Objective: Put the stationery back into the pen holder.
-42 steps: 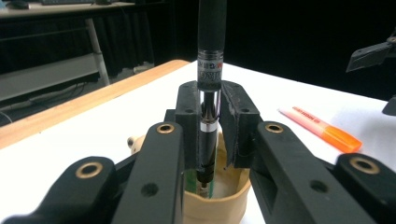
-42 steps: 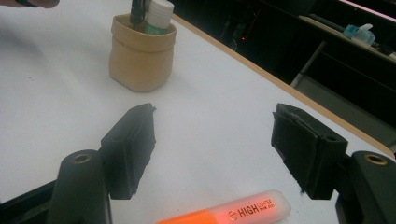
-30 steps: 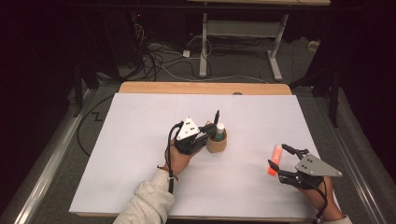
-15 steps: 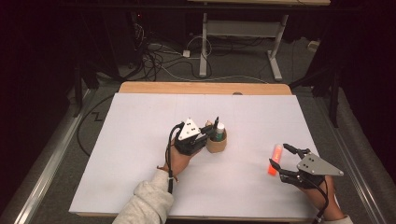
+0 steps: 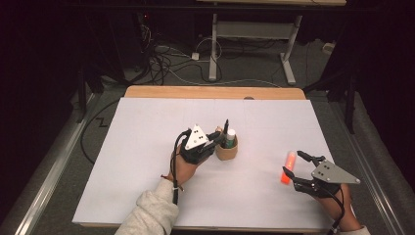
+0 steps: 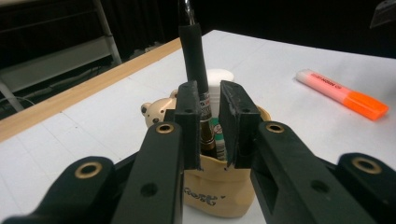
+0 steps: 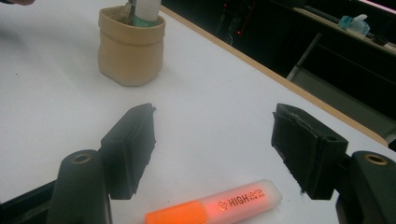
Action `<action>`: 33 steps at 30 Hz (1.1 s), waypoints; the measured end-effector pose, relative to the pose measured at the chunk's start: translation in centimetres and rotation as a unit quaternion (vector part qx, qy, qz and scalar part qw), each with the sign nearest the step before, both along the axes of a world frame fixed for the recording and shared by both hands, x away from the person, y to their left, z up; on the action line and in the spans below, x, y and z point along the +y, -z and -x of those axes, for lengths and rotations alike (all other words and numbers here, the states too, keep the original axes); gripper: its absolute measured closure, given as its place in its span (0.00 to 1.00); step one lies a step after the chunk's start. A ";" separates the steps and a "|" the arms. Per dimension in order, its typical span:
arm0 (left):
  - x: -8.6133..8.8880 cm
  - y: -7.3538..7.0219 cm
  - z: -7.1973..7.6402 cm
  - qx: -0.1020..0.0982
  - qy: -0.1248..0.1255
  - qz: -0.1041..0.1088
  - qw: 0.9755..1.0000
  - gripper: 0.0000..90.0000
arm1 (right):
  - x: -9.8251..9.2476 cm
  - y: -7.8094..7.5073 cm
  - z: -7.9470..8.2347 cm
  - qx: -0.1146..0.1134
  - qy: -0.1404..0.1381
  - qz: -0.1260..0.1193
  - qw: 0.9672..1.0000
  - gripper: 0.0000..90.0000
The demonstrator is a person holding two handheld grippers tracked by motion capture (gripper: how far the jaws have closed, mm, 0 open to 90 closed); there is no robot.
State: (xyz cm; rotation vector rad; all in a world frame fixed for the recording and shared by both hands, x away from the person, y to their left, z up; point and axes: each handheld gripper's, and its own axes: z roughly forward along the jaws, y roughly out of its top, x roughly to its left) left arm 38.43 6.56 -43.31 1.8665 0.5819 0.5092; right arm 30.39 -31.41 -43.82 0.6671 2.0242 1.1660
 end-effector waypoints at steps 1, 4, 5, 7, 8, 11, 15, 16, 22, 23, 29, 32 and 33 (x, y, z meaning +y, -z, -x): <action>0.1 -0.1 0.1 -0.001 0.002 -0.001 1.000 0.84 | 0.0 0.0 0.0 0.000 0.001 0.000 1.000 0.35; 0.3 -0.3 0.4 -0.011 0.002 -0.008 1.000 0.80 | 0.0 0.0 0.0 0.002 0.000 0.001 1.000 0.35; 0.4 -0.4 0.6 -0.014 0.002 -0.010 1.000 0.80 | 0.0 0.1 0.0 0.002 0.000 0.001 1.000 0.35; 0.6 -0.6 0.8 -0.020 0.006 -0.011 1.000 0.80 | 0.0 0.1 0.0 0.003 -0.001 0.002 1.000 0.35; 0.7 -0.6 0.8 -0.022 0.009 -0.012 1.000 0.80 | 0.0 0.0 0.1 0.003 0.000 0.003 1.000 0.35; 0.8 -0.9 1.2 -0.036 0.011 -0.033 0.999 0.75 | -0.1 0.0 0.1 0.004 0.001 0.001 1.000 0.35; 1.2 -1.2 1.6 -0.048 0.021 -0.049 0.997 0.69 | -0.3 0.1 0.1 0.006 0.005 0.002 1.000 0.35; 1.3 -1.3 1.8 -0.051 0.021 -0.055 0.997 0.65 | -0.3 0.1 0.1 0.007 0.004 0.002 1.000 0.35; 2.2 -1.6 2.8 -0.073 0.004 -0.081 0.994 0.47 | -0.7 0.1 0.3 0.009 0.011 0.002 1.000 0.35; 2.4 -1.6 3.0 -0.074 0.008 -0.078 0.994 0.46 | -0.7 0.1 0.3 0.011 0.012 0.002 1.000 0.35; 4.0 -1.3 4.3 -0.080 -0.005 -0.085 0.993 0.28 | -1.2 0.3 0.6 0.017 0.019 0.007 1.000 0.35; 5.1 -1.0 4.9 -0.083 -0.015 -0.092 0.992 0.25 | -1.5 0.3 0.8 0.021 0.027 0.005 0.999 0.35; 5.5 -0.8 5.1 -0.082 -0.016 -0.092 0.992 0.25 | -1.5 0.3 0.8 0.022 0.030 0.005 0.999 0.35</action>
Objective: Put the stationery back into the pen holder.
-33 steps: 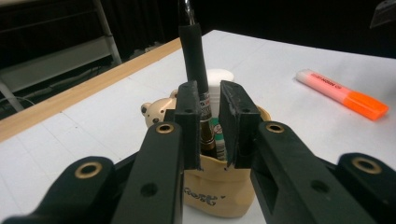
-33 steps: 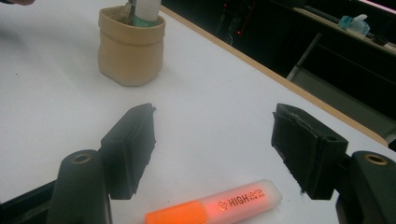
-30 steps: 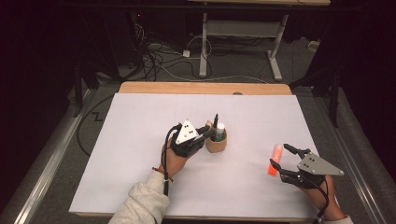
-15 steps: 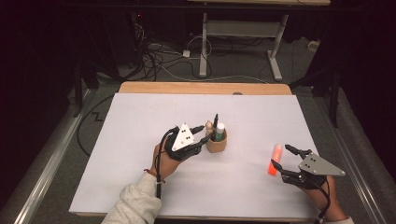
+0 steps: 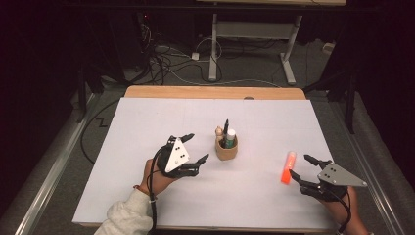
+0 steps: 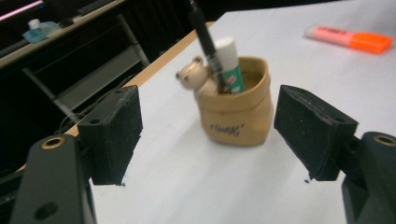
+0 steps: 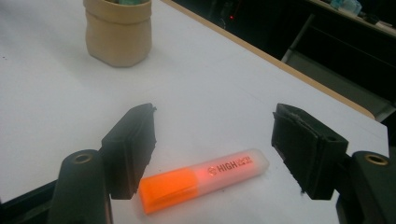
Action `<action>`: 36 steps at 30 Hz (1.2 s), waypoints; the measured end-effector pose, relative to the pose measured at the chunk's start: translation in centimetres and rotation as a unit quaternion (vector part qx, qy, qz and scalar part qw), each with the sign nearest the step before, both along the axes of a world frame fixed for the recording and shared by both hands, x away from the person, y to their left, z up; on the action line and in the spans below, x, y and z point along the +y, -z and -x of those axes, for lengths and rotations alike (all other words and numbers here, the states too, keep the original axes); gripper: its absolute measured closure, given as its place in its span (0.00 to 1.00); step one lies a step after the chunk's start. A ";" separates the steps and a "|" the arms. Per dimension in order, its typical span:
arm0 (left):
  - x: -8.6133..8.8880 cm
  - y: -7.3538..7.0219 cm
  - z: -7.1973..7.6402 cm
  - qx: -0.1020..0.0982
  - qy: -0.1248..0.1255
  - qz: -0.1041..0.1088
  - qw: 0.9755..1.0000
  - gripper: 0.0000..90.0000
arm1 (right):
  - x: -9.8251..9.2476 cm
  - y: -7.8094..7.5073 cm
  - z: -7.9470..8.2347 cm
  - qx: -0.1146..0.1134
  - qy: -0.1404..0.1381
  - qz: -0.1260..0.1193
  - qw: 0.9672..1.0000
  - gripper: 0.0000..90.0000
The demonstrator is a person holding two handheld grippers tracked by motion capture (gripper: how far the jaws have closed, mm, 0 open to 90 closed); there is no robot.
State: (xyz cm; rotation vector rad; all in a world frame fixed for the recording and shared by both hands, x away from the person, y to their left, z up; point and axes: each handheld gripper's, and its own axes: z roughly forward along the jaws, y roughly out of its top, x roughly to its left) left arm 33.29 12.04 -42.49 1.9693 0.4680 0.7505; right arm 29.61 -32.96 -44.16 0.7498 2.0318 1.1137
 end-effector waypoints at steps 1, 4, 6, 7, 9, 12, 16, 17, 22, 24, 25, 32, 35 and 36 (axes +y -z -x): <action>0.4 0.2 0.2 0.002 -0.001 -0.001 1.000 0.24 | 0.0 0.0 0.0 0.003 0.002 0.000 1.000 0.34; 1.4 0.8 0.7 0.009 -0.006 -0.012 1.000 0.19 | -0.1 0.2 0.0 0.013 0.003 0.006 1.000 0.34; 2.1 1.3 1.0 0.015 -0.006 -0.015 1.000 0.19 | -0.2 0.2 -0.1 0.017 0.005 0.009 1.000 0.34; 2.3 1.5 1.1 0.019 -0.008 -0.019 1.000 0.19 | -0.4 0.2 -0.2 0.021 0.003 0.007 1.000 0.34; 2.8 2.0 1.4 0.024 -0.010 -0.026 0.999 0.19 | -0.5 0.3 -0.4 0.034 0.005 0.009 0.999 0.33; 3.5 2.6 2.0 0.033 -0.014 -0.036 0.999 0.19 | -0.7 0.6 -0.6 0.048 0.002 0.020 0.999 0.31; 4.5 3.3 2.9 0.048 -0.024 -0.039 0.998 0.19 | -1.1 0.7 -0.7 0.056 -0.001 0.032 0.998 0.30; 4.8 3.5 3.1 0.050 -0.028 -0.037 0.998 0.19 | -1.2 0.7 -0.8 0.059 0.001 0.030 0.998 0.30; 5.9 4.1 4.0 0.062 -0.039 -0.035 0.997 0.19 | -1.3 0.7 -1.0 0.072 0.003 0.033 0.997 0.29; 6.2 4.1 4.1 0.065 -0.042 -0.029 0.997 0.19 | -1.3 0.6 -1.1 0.080 -0.006 0.041 0.996 0.29; 6.2 4.1 4.1 0.066 -0.043 -0.026 0.997 0.19 | -1.2 0.6 -1.1 0.083 -0.011 0.050 0.995 0.29; 6.0 4.3 4.1 0.065 -0.036 -0.037 0.997 0.19 | -0.7 0.6 -1.7 0.103 -0.034 0.086 0.990 0.29; 6.0 4.3 4.1 0.067 -0.033 -0.039 0.996 0.19 | -0.4 0.8 -1.9 0.112 -0.045 0.109 0.987 0.28; 6.0 4.3 4.1 0.066 -0.032 -0.037 0.997 0.19 | -0.3 0.8 -1.9 0.113 -0.050 0.119 0.985 0.27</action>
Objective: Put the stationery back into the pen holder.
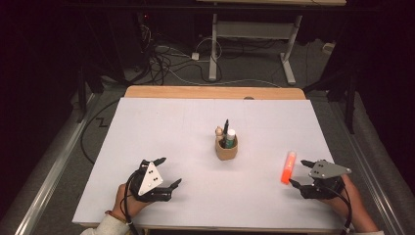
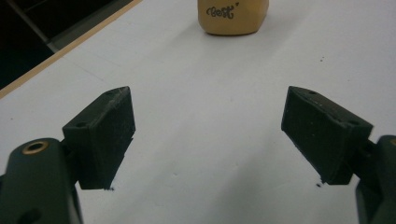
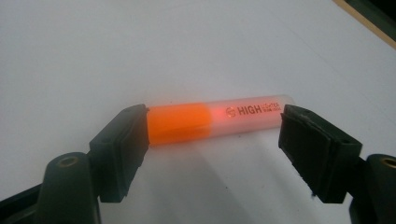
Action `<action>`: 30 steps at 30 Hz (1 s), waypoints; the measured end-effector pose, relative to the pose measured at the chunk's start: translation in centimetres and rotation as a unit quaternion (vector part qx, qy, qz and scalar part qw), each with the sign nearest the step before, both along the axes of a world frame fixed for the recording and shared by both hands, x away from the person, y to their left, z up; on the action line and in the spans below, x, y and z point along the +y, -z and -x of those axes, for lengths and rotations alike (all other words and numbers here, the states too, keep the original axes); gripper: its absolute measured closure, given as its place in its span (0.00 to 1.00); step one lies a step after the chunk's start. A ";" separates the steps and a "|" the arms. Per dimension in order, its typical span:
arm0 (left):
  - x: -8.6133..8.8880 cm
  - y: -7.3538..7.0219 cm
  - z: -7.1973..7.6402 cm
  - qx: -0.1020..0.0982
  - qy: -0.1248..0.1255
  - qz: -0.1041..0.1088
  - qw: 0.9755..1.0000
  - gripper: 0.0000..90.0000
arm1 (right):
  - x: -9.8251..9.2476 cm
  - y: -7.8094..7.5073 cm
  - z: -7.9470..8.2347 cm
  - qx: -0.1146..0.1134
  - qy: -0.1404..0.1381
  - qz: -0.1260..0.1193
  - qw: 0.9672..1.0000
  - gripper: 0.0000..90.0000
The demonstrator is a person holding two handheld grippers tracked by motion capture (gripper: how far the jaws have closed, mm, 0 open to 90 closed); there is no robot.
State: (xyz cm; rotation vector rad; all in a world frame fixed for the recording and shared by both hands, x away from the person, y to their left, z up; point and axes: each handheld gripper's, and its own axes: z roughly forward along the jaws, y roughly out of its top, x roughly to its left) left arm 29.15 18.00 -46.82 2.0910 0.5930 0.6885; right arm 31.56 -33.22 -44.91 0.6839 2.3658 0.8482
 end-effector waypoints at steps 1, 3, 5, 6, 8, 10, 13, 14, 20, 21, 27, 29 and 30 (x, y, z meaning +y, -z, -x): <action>0.0 0.0 0.0 0.000 0.000 0.001 1.000 0.19 | 0.1 -0.1 -0.1 0.004 -0.008 0.007 1.000 0.27; 0.0 0.0 0.1 0.000 0.000 0.002 1.000 0.19 | 0.1 -0.3 -0.2 0.008 -0.021 0.020 1.000 0.27; 0.0 0.0 0.2 0.000 0.000 0.000 1.000 0.19 | 0.1 -0.5 -0.4 0.016 -0.032 0.038 0.999 0.27; 0.0 0.0 0.2 0.000 0.000 0.000 1.000 0.19 | 0.2 -0.6 -0.5 0.014 -0.037 0.051 0.998 0.27; 0.0 0.0 0.2 0.000 -0.002 -0.003 1.000 0.19 | 0.5 -0.8 -0.7 0.023 -0.044 0.071 0.996 0.27; 0.0 0.0 0.2 0.001 -0.002 -0.003 1.000 0.19 | 0.7 -1.0 -1.1 0.023 -0.052 0.084 0.995 0.28; -0.1 0.1 0.2 0.001 -0.002 -0.003 1.000 0.19 | 0.9 -1.0 -1.4 0.023 -0.056 0.093 0.994 0.28; -0.1 0.1 0.2 0.001 -0.001 -0.004 1.000 0.19 | 1.0 -1.0 -1.5 0.025 -0.055 0.095 0.994 0.28; 0.0 0.1 0.2 0.001 0.000 -0.003 1.000 0.19 | 1.1 -0.7 -1.7 0.028 -0.056 0.093 0.994 0.28; 0.0 0.1 0.2 0.002 0.000 -0.003 1.000 0.19 | 1.1 -0.7 -1.7 0.029 -0.049 0.086 0.995 0.29; 0.0 0.1 0.2 0.002 0.000 -0.003 1.000 0.19 | 1.1 -0.6 -1.8 0.036 -0.024 0.060 0.997 0.30; 0.0 0.1 0.2 0.001 0.000 -0.003 1.000 0.19 | 1.1 -0.6 -1.7 0.039 -0.007 0.042 0.998 0.30; 0.0 0.1 0.2 0.002 0.000 -0.004 1.000 0.19 | 1.1 -0.6 -1.7 0.041 0.004 0.032 0.999 0.30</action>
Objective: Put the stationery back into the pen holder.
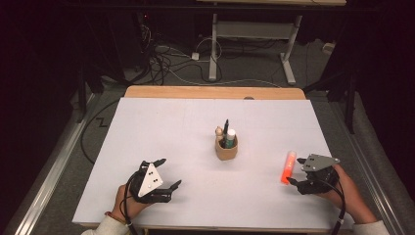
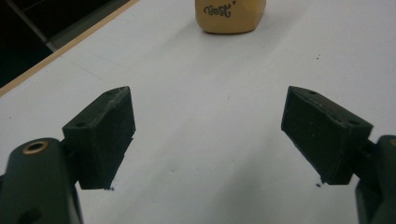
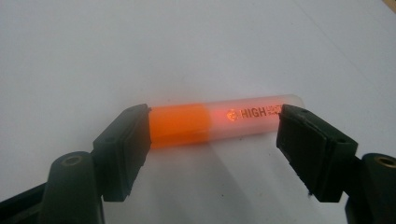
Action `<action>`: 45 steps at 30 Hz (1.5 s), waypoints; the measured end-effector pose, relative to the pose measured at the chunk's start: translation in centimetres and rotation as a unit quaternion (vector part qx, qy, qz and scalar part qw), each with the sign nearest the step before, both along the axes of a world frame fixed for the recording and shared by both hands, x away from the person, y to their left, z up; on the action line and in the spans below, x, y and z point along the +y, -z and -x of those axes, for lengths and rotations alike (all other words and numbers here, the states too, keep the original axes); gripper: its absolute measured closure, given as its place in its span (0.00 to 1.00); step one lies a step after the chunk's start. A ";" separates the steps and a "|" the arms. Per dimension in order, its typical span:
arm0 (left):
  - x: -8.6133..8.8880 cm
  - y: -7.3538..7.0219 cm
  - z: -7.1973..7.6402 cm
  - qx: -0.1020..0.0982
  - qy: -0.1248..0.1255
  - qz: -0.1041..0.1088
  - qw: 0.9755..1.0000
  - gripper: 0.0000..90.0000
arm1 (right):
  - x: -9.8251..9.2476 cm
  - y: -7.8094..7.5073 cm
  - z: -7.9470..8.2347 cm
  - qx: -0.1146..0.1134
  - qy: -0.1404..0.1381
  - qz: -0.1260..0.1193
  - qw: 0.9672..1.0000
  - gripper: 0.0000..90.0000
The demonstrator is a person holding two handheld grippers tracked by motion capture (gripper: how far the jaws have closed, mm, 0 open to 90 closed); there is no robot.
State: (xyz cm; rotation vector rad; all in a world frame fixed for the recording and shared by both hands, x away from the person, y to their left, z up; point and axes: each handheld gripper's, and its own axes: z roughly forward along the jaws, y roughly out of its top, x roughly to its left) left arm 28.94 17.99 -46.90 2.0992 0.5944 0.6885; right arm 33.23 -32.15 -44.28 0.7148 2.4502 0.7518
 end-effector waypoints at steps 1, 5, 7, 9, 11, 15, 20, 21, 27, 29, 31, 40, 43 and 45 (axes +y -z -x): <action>0.0 0.0 0.0 0.000 0.000 0.000 1.000 0.19 | -0.1 0.0 0.0 0.002 0.011 -0.014 1.000 0.30; 0.0 0.0 0.0 -0.002 -0.001 0.000 1.000 0.19 | 0.0 0.2 0.1 0.008 0.062 -0.053 0.997 0.30; 0.0 0.0 0.0 -0.002 -0.002 0.000 1.000 0.19 | 0.1 0.3 0.1 0.014 0.081 -0.070 0.994 0.30; 0.0 0.0 0.0 -0.002 -0.002 -0.002 1.000 0.19 | 0.4 0.3 0.2 0.019 0.096 -0.082 0.992 0.31; 0.0 -0.1 0.0 -0.003 -0.002 0.000 1.000 0.19 | 0.6 0.4 0.2 0.024 0.110 -0.091 0.989 0.31; 0.1 -0.2 0.2 -0.008 -0.004 0.002 1.000 0.19 | 0.9 1.0 0.4 0.035 0.156 -0.125 0.979 0.31; -0.1 -0.3 0.3 -0.007 -0.003 0.008 1.000 0.19 | 1.5 1.4 0.6 0.035 0.229 -0.153 0.961 0.37; -0.2 -0.4 0.4 -0.009 -0.001 0.007 1.000 0.19 | 1.6 1.4 0.5 0.035 0.243 -0.166 0.955 0.40; -0.3 -0.6 0.7 -0.011 0.010 0.022 1.000 0.19 | 2.7 1.3 -0.5 0.042 0.309 -0.148 0.939 0.41; -0.3 -0.7 0.7 -0.011 0.016 0.026 0.999 0.19 | 3.0 1.1 -1.2 0.047 0.320 -0.138 0.936 0.43; -0.3 -0.7 0.8 -0.011 0.023 0.033 0.999 0.19 | 3.1 1.2 -1.9 0.051 0.341 -0.139 0.928 0.46; -0.4 -1.0 1.2 -0.017 0.046 0.040 0.998 0.19 | 4.9 1.4 -4.2 0.064 0.415 -0.080 0.904 0.60; -0.4 -1.1 1.4 -0.018 0.053 0.045 0.997 0.19 | 5.4 1.4 -4.7 0.076 0.437 -0.075 0.893 0.63; -0.5 -1.2 1.5 -0.017 0.056 0.046 0.997 0.19 | 5.5 1.3 -5.0 0.085 0.448 -0.076 0.887 0.65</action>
